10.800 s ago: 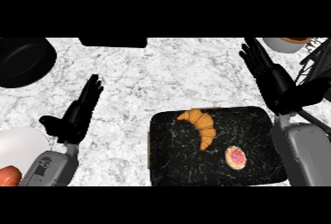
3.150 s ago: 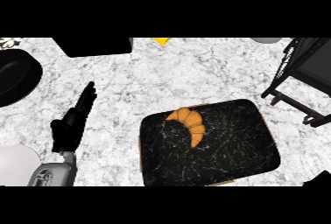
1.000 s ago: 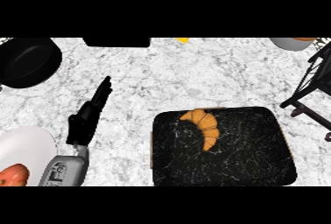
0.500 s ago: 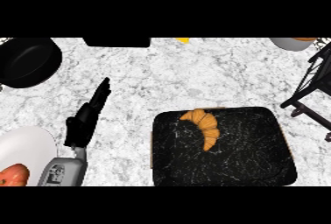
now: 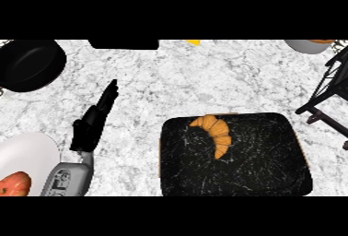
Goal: Pick the cupcake from the tray and place it in the tiered shelf
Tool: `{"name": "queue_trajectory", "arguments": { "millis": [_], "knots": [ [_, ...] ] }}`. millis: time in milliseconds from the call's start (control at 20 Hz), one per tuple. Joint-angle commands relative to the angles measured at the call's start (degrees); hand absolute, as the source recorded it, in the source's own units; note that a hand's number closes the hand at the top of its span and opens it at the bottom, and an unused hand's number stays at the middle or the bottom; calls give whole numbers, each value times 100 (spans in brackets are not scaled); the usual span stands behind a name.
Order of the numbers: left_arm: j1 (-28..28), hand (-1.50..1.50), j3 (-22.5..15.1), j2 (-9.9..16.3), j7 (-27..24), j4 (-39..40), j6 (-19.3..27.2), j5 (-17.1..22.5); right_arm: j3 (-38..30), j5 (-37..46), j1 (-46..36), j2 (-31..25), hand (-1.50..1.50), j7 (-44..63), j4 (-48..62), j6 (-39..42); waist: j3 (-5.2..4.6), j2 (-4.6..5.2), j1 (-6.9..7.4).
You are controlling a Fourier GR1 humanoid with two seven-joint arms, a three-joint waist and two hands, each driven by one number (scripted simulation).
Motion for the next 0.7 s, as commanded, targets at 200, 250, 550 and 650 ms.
{"name": "queue_trajectory", "arguments": {
  "millis": [200, 250, 550, 650],
  "knots": [
    [258, 0, -242, -203, -28, -183, 168, -212, 275, 525, -977, 310, 150, -452, 1240, 165, 4, 6, 26],
    [62, 0, -2, -12, 134, -171, 45, -51, 266, 663, -1013, 296, 150, -721, 1504, 86, 6, 18, 40],
    [27, 0, -103, -99, -84, -7, 48, -115, 430, 1443, -918, 112, -150, -394, 1832, -1390, 5, 25, 24],
    [-24, 0, 83, 56, -304, 236, -59, -22, 480, 1587, -1203, 54, -150, -355, 2209, -1299, 5, 37, 41]
  ]
}}
